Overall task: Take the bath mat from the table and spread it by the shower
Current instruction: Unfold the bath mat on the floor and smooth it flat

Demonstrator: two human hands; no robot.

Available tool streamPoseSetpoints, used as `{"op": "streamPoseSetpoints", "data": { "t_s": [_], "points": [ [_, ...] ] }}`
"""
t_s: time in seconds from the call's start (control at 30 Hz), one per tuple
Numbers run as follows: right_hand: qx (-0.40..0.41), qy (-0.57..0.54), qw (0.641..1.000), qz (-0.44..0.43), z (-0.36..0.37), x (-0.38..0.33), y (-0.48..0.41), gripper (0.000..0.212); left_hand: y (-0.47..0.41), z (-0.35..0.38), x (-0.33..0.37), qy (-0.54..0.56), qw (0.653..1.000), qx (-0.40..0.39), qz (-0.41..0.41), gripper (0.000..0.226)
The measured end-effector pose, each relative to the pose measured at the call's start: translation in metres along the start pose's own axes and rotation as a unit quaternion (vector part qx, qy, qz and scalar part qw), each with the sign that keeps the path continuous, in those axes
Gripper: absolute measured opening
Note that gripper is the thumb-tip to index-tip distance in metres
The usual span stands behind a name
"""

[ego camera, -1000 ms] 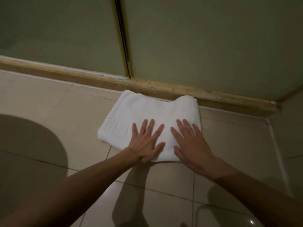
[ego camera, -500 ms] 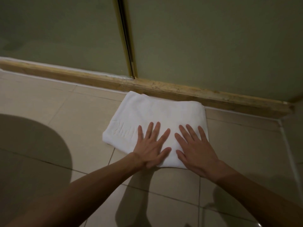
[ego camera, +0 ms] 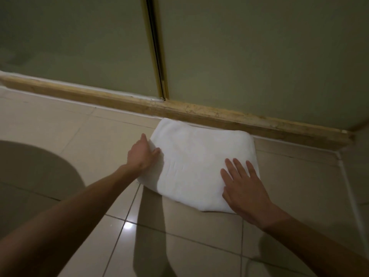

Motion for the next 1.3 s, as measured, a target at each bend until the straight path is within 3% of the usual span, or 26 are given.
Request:
{"op": "streamPoseSetpoints", "data": {
  "t_s": [0.2, 0.33, 0.4, 0.5, 0.57, 0.67, 0.77, 0.9, 0.97, 1.17, 1.3],
  "points": [
    [-0.035, 0.016, 0.999, 0.025, 0.011, 0.02, -0.009, 0.053, 0.014, 0.002, 0.031, 0.111, 0.99, 0.048, 0.074, 0.023],
    [-0.051, 0.019, 0.998, 0.042, 0.007, 0.029, -0.012, 0.052, 0.035, 0.004, 0.064, 0.095, 0.975, 0.062, 0.192, 0.025],
    [-0.059, -0.033, 0.996, 0.065, -0.002, 0.027, -0.013, 0.05, 0.047, 0.009, 0.08, 0.057, 0.963, 0.054, 0.257, 0.028],
    [0.034, -0.204, 0.972, 0.115, -0.033, 0.022, -0.013, 0.05, 0.065, 0.016, 0.101, 0.003, 0.942, 0.037, 0.334, 0.031],
    [0.104, -0.253, 0.957, 0.1, -0.052, 0.015, -0.013, 0.058, 0.077, 0.021, 0.111, -0.03, 0.924, 0.029, 0.379, 0.033],
    [0.086, -0.138, 0.987, -0.015, -0.065, -0.007, -0.019, 0.074, 0.094, 0.027, 0.125, -0.049, 0.898, 0.024, 0.436, 0.032],
    [0.066, -0.056, 0.994, -0.066, -0.063, -0.016, -0.022, 0.056, 0.108, 0.03, 0.138, -0.057, 0.88, 0.039, 0.469, 0.031],
    [0.103, -0.041, 0.99, -0.089, -0.059, -0.013, -0.012, 0.019, 0.107, 0.028, 0.149, -0.009, 0.891, -0.027, 0.454, 0.03],
    [0.135, -0.042, 0.986, -0.091, -0.057, -0.006, -0.006, 0.022, 0.096, 0.024, 0.147, 0.023, 0.916, -0.065, 0.395, 0.039],
    [0.211, -0.041, 0.971, -0.108, -0.044, 0.007, 0.006, 0.023, 0.048, 0.017, 0.135, 0.016, 0.948, -0.111, 0.299, 0.024],
    [0.22, -0.059, 0.969, -0.1, -0.038, 0.02, 0.02, 0.025, 0.024, 0.033, 0.128, -0.091, 0.927, -0.157, 0.33, 0.046]
  ]
}}
Point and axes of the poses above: each hand's wrist, its own y-axis away from the middle knuckle, its own z-axis out of the palm, x = y × z, the point moved 6 cm from there along -y, towards the middle knuckle, and after that the axes turned 7 degrees about z, right-handed, at the moved point
